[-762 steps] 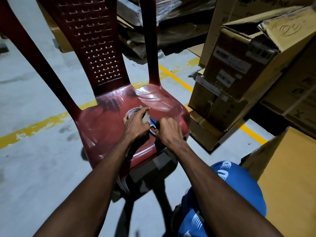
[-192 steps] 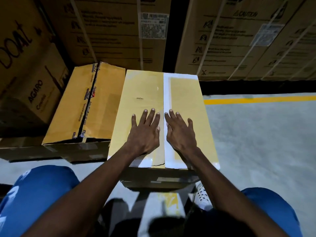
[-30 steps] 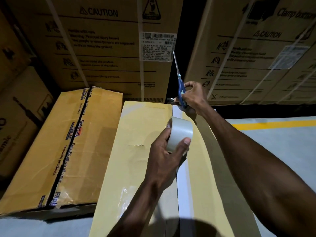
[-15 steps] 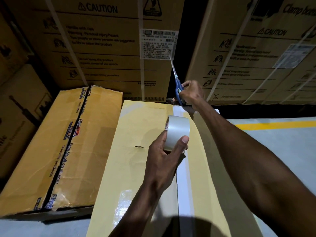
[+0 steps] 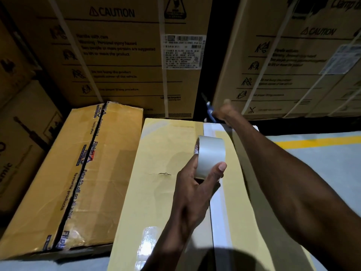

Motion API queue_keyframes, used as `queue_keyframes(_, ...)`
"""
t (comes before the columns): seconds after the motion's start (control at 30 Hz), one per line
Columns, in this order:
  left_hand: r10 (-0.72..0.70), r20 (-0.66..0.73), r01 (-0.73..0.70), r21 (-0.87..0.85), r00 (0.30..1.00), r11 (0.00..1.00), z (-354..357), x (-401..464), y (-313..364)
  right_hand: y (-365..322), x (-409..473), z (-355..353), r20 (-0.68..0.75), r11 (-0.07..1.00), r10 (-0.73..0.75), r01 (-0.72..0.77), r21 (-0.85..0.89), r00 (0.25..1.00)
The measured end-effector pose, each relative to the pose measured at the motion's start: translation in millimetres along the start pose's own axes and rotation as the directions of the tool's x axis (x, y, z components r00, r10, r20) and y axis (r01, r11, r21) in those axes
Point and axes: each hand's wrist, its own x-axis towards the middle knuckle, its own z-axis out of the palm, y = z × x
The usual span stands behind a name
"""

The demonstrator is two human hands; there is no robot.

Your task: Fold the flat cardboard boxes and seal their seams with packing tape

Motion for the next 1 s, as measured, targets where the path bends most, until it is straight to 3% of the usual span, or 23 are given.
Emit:
queue_keyframes(0.07,0.028,-0.015,-0.027,0.046,1.0,0.999,0.2,-1.6,1.9,-0.7,-15.9,-12.3,-0.027,0.966,0.021,-0.013,0.258,0.999)
queue_keyframes(0.13,0.028,-0.036,-0.026,0.07,0.999,0.997,0.8,-2.6,3.8,0.1,-37.8,-24.7,0.068,0.902,-0.05,0.015,0.432,0.996)
queue_keyframes(0.27,-0.01,-0.078,0.013,0.035,0.997,0.999,1.4,-0.8,3.0,-8.3,-69.4,-30.2,0.237,0.934,-0.158,0.067,0.351,0.959)
queue_keyframes(0.43,-0.018,-0.121,0.018,-0.003,0.993,1.0,5.7,1.2,6.6,-7.8,-70.9,-17.0,0.227,0.969,-0.238,0.214,0.127,0.944)
queue_keyframes(0.6,-0.037,-0.122,0.038,0.004,0.992,0.999,15.0,-25.3,15.4,-4.7,-65.4,-14.9,0.264,0.99,-0.082,0.047,0.135,0.961)
queue_keyframes(0.67,-0.033,-0.127,0.037,0.024,0.991,0.999,14.3,-33.3,17.2,-3.1,-68.1,-12.1,0.21,0.995,-0.088,0.074,0.071,0.974)
queue_keyframes(0.73,-0.029,-0.134,0.037,0.058,0.991,0.998,14.9,-34.6,17.4,1.4,-76.9,-4.7,0.025,0.974,-0.212,0.214,-0.077,0.977)
queue_keyframes(0.8,-0.043,-0.147,0.057,0.089,0.988,0.994,16.6,-35.7,16.3,9.5,-90.5,4.9,-0.161,0.913,-0.396,0.369,-0.174,0.904)
queue_keyframes(0.83,-0.05,-0.149,0.065,0.094,0.988,0.993,17.2,-36.5,15.5,14.9,-97.3,9.3,-0.197,0.893,-0.447,0.423,-0.153,0.873)
queue_keyframes(0.9,-0.06,-0.144,0.074,0.093,0.988,0.993,18.6,-36.7,14.6,23.5,-110.6,7.6,-0.194,0.897,-0.427,0.44,0.031,0.883)
queue_keyframes(1.0,-0.064,-0.143,0.081,0.114,0.988,0.99,22.3,-36.3,17.2,32.2,-120.5,-6.6,-0.048,0.888,-0.376,0.375,0.265,0.925)
